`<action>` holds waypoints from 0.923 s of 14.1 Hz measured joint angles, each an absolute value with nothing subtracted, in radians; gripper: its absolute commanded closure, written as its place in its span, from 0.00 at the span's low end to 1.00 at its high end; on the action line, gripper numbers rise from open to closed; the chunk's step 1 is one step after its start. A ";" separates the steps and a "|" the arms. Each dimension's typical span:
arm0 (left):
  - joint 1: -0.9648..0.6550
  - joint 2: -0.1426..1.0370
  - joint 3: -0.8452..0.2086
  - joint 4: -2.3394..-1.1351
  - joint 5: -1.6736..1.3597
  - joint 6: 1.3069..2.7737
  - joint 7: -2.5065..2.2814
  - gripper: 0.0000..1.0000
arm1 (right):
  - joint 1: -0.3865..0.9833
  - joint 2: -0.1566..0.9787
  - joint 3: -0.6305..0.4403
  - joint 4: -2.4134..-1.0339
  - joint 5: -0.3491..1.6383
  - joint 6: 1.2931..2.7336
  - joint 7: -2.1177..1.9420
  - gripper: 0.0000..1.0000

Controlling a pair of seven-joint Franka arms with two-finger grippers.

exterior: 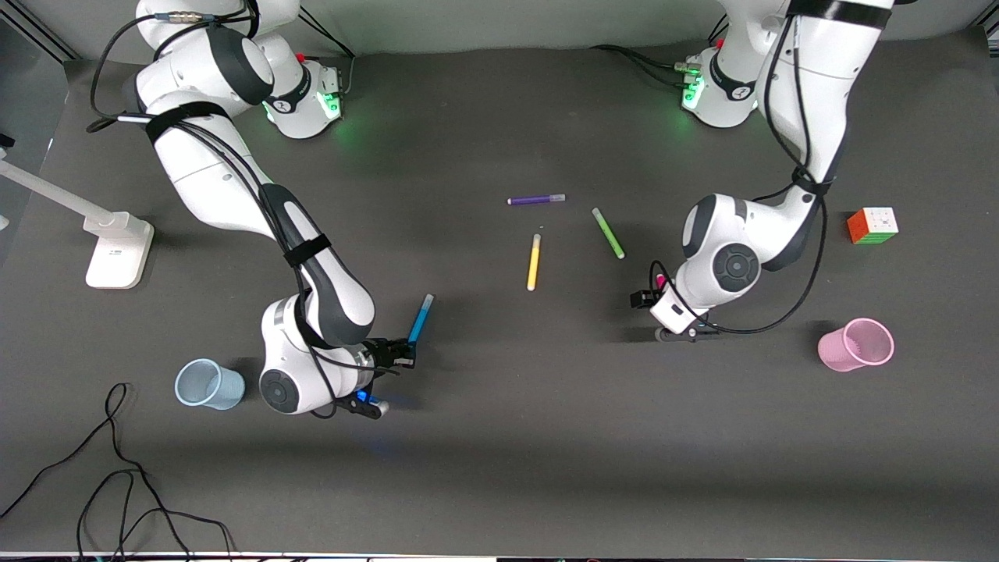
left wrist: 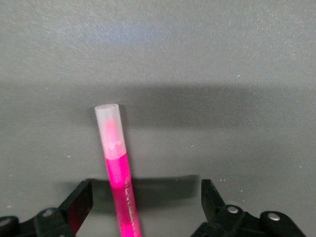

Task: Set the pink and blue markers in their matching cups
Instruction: 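Grasp the blue marker with the right gripper while the left grasps pink, then carry the blue marker to the blue cup while the left carries pink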

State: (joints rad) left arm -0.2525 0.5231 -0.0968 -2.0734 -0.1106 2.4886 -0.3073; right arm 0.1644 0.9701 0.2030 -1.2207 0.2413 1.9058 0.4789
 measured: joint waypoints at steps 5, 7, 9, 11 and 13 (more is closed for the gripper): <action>-0.251 0.524 -0.086 -2.074 -0.110 2.494 -0.307 0.32 | 0.147 0.778 0.180 -1.198 -0.038 1.838 0.473 1.00; -0.250 0.519 -0.085 -2.074 -0.110 2.494 -0.307 0.51 | 0.139 0.705 0.165 -1.201 -0.134 1.828 0.446 1.00; -0.250 0.514 -0.084 -2.073 -0.110 2.494 -0.306 0.64 | 0.139 0.651 0.128 -1.208 -0.211 1.829 0.368 1.00; -0.250 0.507 -0.084 -2.073 -0.107 2.494 -0.305 0.77 | 0.141 0.614 0.069 -1.219 -0.238 1.843 0.246 1.00; -0.250 0.505 -0.084 -2.073 -0.106 2.494 -0.305 0.96 | 0.139 0.588 -0.002 -1.259 -0.239 1.903 0.123 1.00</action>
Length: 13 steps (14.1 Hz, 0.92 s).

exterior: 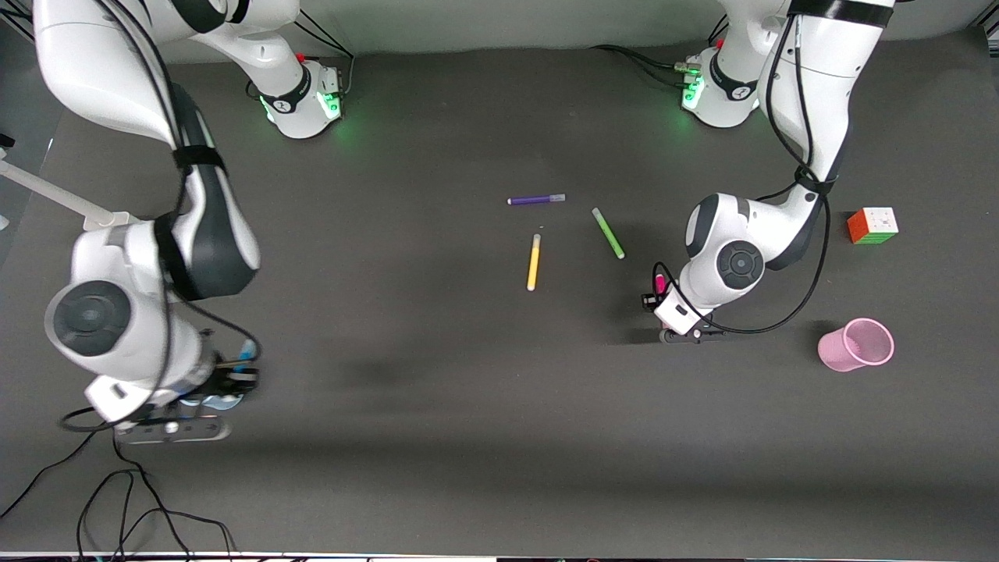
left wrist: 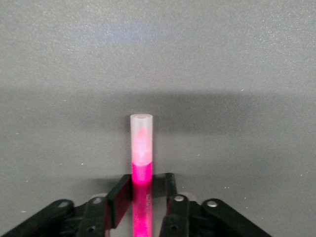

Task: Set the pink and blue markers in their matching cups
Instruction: 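Carry the blue marker to the blue cup while the left carries pink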

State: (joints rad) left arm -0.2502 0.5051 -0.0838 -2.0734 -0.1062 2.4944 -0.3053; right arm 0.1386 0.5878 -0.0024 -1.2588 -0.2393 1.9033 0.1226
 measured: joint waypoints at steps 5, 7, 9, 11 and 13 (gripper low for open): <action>-0.248 0.499 -0.079 -2.074 -0.104 2.495 -0.305 1.00 | 0.136 0.526 -0.131 -1.487 -0.241 2.199 -0.053 1.00; -0.246 0.484 -0.070 -2.071 -0.097 2.494 -0.295 1.00 | 0.137 0.515 -0.161 -1.559 -0.241 2.302 -0.092 1.00; -0.244 0.439 -0.038 -2.063 -0.087 2.451 -0.238 1.00 | 0.136 0.510 -0.181 -1.635 -0.241 2.410 -0.107 1.00; -0.242 0.377 0.018 -2.035 -0.086 2.351 -0.126 1.00 | 0.136 0.508 -0.186 -1.687 -0.241 2.481 -0.107 1.00; -0.239 0.311 0.096 -2.004 -0.085 2.258 0.005 1.00 | 0.137 0.506 -0.186 -1.708 -0.241 2.514 -0.107 1.00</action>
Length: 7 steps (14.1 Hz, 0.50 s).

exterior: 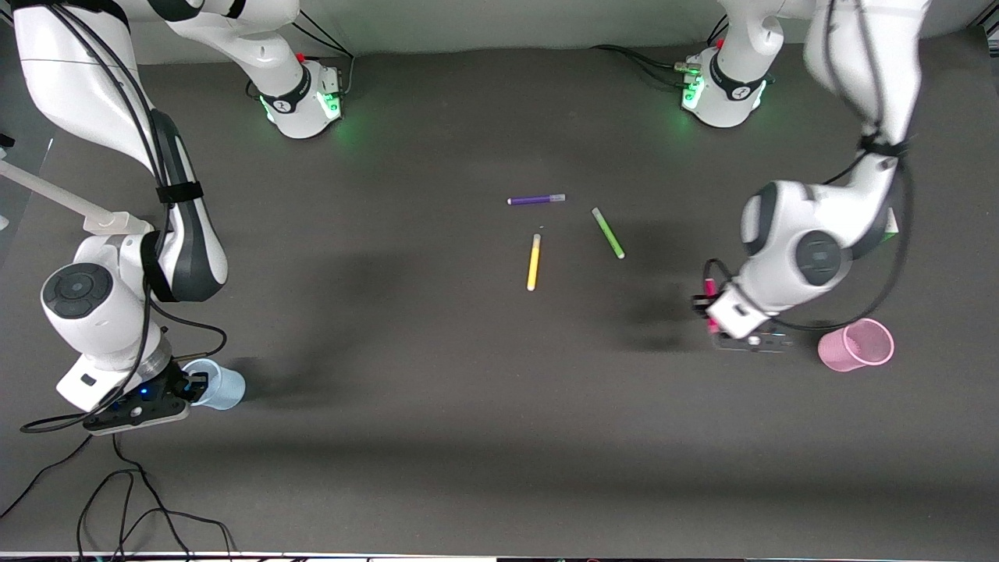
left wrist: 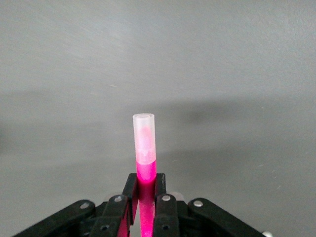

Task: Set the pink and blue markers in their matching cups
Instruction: 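Carry the blue marker to the blue cup while the left carries pink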

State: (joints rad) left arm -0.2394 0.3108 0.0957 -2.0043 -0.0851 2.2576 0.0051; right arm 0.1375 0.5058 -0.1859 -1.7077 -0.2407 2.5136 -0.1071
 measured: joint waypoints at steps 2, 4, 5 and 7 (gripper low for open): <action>-0.235 0.258 0.176 -1.990 -0.083 2.226 0.169 1.00 | 0.138 0.499 -0.186 -1.719 -0.235 2.524 -0.107 1.00; -0.232 0.233 0.254 -1.978 -0.083 2.227 0.362 1.00 | 0.138 0.497 -0.187 -1.756 -0.230 2.575 -0.107 1.00; -0.228 0.232 0.286 -1.968 -0.084 2.230 0.453 1.00 | 0.138 0.496 -0.188 -1.778 -0.230 2.604 -0.107 1.00; -0.188 0.233 0.313 -1.947 -0.100 2.253 0.615 1.00 | 0.138 0.491 -0.195 -1.813 -0.229 2.633 -0.107 1.00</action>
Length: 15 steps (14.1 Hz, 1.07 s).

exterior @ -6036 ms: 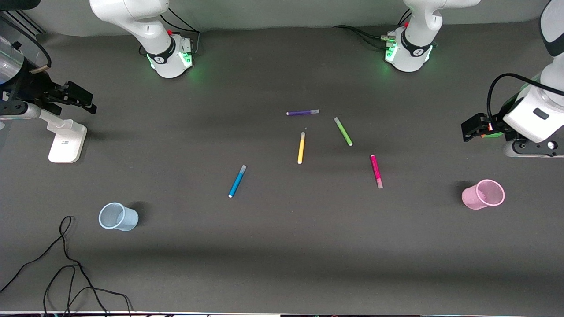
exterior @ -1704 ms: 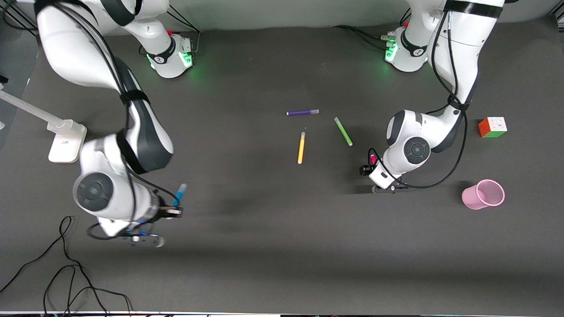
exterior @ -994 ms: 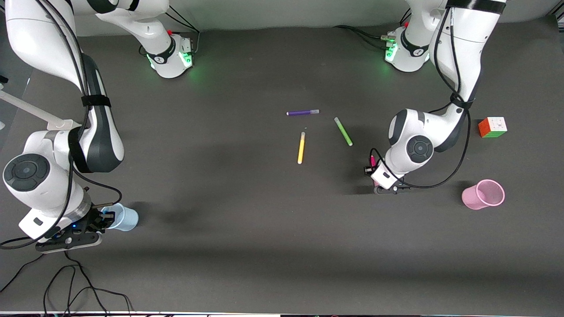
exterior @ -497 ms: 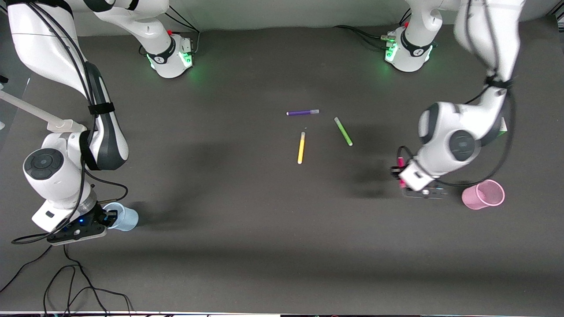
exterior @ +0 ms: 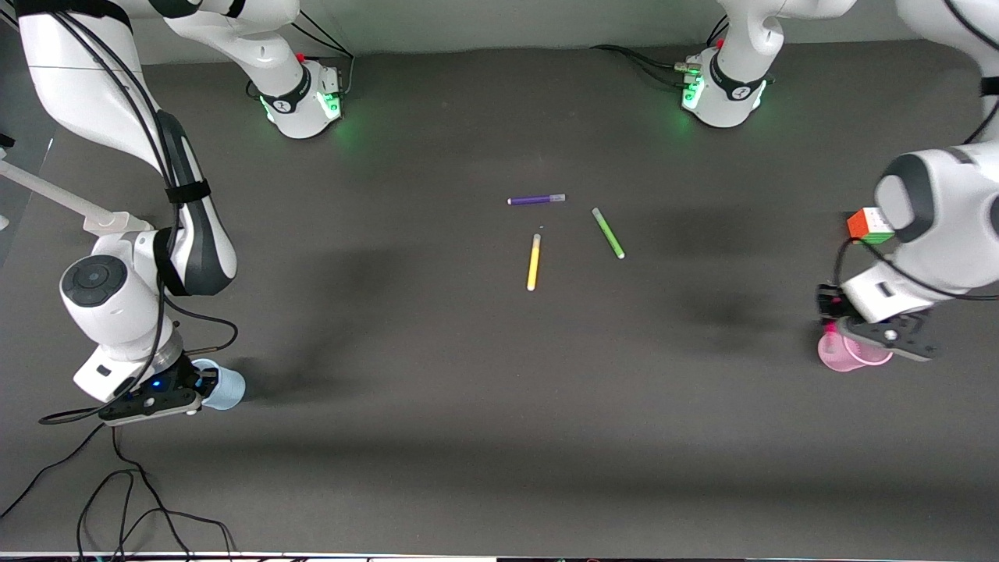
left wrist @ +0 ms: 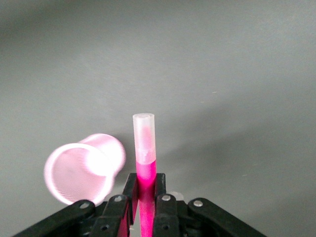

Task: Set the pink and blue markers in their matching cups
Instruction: 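Carry the blue marker to the blue cup while the left carries pink, then drop the blue marker into the blue cup while the left lowers pink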

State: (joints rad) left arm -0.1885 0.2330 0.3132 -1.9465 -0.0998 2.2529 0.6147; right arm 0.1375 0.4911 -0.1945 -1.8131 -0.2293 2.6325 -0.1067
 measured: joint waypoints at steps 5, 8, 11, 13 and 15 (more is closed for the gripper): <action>-0.084 0.259 0.315 -1.940 -0.336 2.339 1.017 1.00 | 0.137 0.455 -0.206 -1.847 -0.229 2.635 -0.107 0.00; -0.063 0.312 0.315 -1.940 -0.498 2.403 1.233 1.00 | 0.137 0.448 -0.206 -1.850 -0.229 2.635 -0.107 0.00; -0.049 0.351 0.314 -1.937 -0.610 2.413 1.381 1.00 | 0.137 0.448 -0.206 -1.850 -0.220 2.631 -0.106 0.00; -0.032 0.373 0.314 -1.925 -0.663 2.413 1.467 1.00 | 0.138 0.447 -0.204 -1.839 -0.125 2.573 -0.106 0.00; -0.022 0.391 0.314 -1.920 -0.728 2.413 1.560 1.00 | 0.141 0.443 -0.199 -1.792 -0.038 2.448 -0.107 0.00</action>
State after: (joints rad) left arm -0.0222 0.3910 0.3140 -1.9204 -0.7280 2.4134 1.5596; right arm 0.1410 0.4433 -0.1989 -1.7923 -0.0376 2.4478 -0.1068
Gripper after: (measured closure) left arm 0.824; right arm 0.000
